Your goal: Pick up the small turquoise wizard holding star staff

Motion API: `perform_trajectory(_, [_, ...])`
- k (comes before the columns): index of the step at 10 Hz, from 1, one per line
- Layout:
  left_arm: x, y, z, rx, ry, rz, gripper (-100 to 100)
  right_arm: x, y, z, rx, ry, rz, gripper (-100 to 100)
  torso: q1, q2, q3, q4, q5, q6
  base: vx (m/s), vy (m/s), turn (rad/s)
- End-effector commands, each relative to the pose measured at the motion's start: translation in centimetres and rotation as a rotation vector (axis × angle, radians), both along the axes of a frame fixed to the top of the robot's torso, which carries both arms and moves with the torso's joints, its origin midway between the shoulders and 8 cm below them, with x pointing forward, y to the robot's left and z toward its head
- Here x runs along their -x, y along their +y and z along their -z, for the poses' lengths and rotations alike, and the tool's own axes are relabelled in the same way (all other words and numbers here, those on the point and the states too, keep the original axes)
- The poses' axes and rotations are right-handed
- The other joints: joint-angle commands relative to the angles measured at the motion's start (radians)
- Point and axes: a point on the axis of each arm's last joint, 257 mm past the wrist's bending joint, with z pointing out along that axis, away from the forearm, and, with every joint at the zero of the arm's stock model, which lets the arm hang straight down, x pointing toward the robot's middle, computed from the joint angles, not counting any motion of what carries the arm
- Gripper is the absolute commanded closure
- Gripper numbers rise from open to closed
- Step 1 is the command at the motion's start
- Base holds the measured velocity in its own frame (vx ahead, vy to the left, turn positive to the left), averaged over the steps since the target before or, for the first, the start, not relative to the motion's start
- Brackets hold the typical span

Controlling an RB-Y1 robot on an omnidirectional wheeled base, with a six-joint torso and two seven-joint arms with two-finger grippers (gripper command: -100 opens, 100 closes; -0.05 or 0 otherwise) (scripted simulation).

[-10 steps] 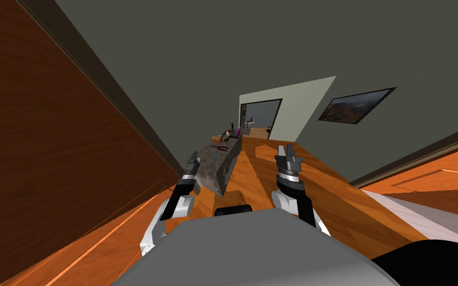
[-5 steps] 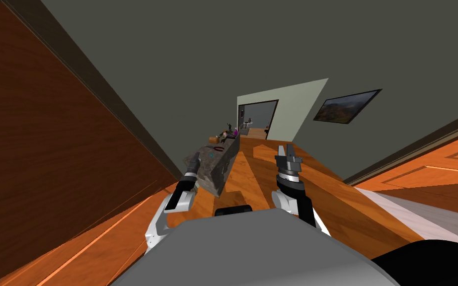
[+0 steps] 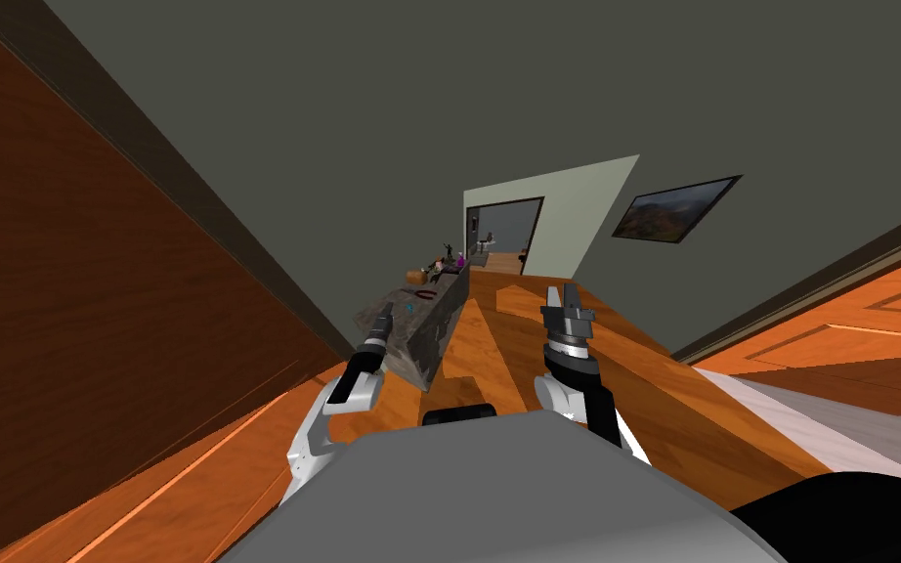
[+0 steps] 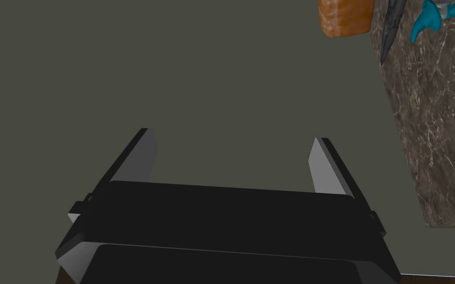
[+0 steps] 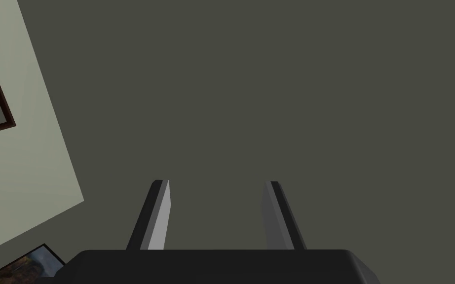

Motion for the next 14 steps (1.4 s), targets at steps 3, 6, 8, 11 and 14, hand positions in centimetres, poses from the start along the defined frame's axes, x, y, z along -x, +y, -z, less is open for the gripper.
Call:
perform_trajectory(3, [-0.9,1.7,3.0,0.003,0.104,-0.042,-100,0.0,0.0,0.0,0.000,0.000,0.000,0,0.000,-0.002,-0.001,-0.001,0.000,0.000,0.076,-0.056,-0.018])
perform_trajectory(6, [-1.3,3.3,5.2,0.017,0.184,-0.079,-100,0.0,0.0,0.0,0.000,0.000,0.000,0,0.003,-0.002,-0.001,-0.001,0.001,0.000,0.086,-0.028,-0.019])
perform_trajectory(8, [-1.3,4.3,6.7,0.028,0.237,-0.102,-100,0.0,0.0,0.0,0.000,0.000,0.000,0,0.002,-0.005,-0.003,-0.001,0.000,0.000,0.105,-0.038,-0.012])
perform_trajectory(11, [-1.1,6.1,9.3,0.054,0.330,-0.146,-100,0.0,0.0,0.0,0.000,0.000,0.000,0,0.003,-0.006,-0.004,-0.002,0.001,0.000,0.127,-0.017,-0.017])
perform_trajectory(14, [-0.7,7.8,11.4,0.083,0.404,-0.185,-100,0.0,0.0,0.0,0.000,0.000,0.000,0,0.003,-0.004,-0.003,-0.001,0.001,0.000,0.112,-0.019,-0.013])
